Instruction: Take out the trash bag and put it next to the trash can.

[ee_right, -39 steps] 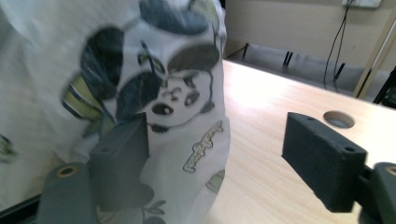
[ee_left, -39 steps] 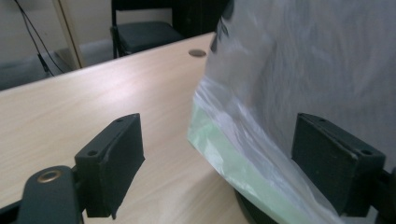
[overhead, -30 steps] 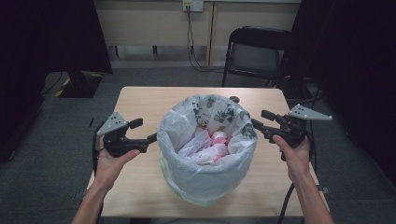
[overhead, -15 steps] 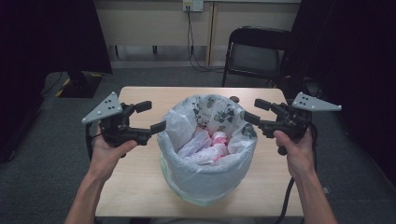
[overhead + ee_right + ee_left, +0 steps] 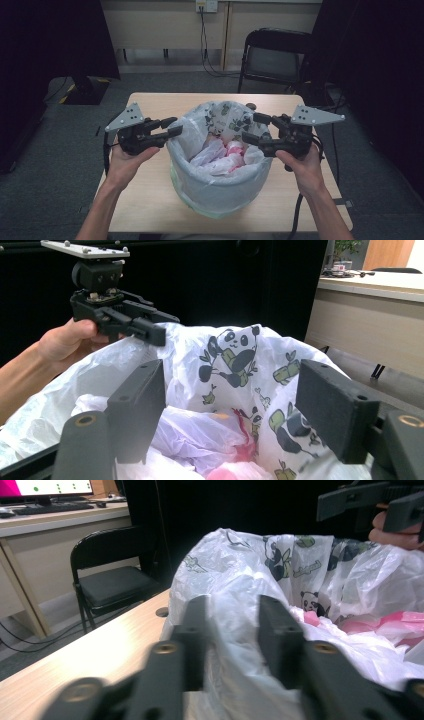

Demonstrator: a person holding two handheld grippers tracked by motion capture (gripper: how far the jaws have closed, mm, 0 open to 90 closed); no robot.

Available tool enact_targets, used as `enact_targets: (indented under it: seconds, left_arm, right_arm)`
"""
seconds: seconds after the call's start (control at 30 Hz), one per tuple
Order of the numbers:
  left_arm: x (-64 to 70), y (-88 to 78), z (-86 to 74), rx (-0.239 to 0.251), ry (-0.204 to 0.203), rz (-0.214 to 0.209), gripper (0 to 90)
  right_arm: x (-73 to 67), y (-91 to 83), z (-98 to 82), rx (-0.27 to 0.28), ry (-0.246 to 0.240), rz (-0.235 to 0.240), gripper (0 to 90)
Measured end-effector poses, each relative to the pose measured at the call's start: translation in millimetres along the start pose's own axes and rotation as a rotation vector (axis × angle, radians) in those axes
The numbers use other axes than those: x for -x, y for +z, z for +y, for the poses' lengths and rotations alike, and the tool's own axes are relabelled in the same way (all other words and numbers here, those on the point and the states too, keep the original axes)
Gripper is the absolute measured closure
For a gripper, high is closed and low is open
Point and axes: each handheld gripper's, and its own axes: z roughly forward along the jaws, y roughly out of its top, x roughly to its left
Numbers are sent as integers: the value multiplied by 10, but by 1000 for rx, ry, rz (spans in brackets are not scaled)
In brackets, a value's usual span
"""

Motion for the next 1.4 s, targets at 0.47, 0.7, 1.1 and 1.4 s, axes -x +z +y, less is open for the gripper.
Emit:
enact_targets:
  seconds: [0.47,0.7,1.1,1.4]
  left_arm:
    - [365,41,488,40,88,-157,899]
    - [599,118,824,81,147,-212,899]
    - [505,31,1015,141,116,-145,899]
    - [410,46,996,162,84,-170,884]
  right_arm:
    - [-130,74,307,-16,-59,48,157]
    - [-274,305,683,6,-93,178,152]
    - [-483,661,692,-8,-53,424,146]
    - [-489,676,662,-96,-199,223,786]
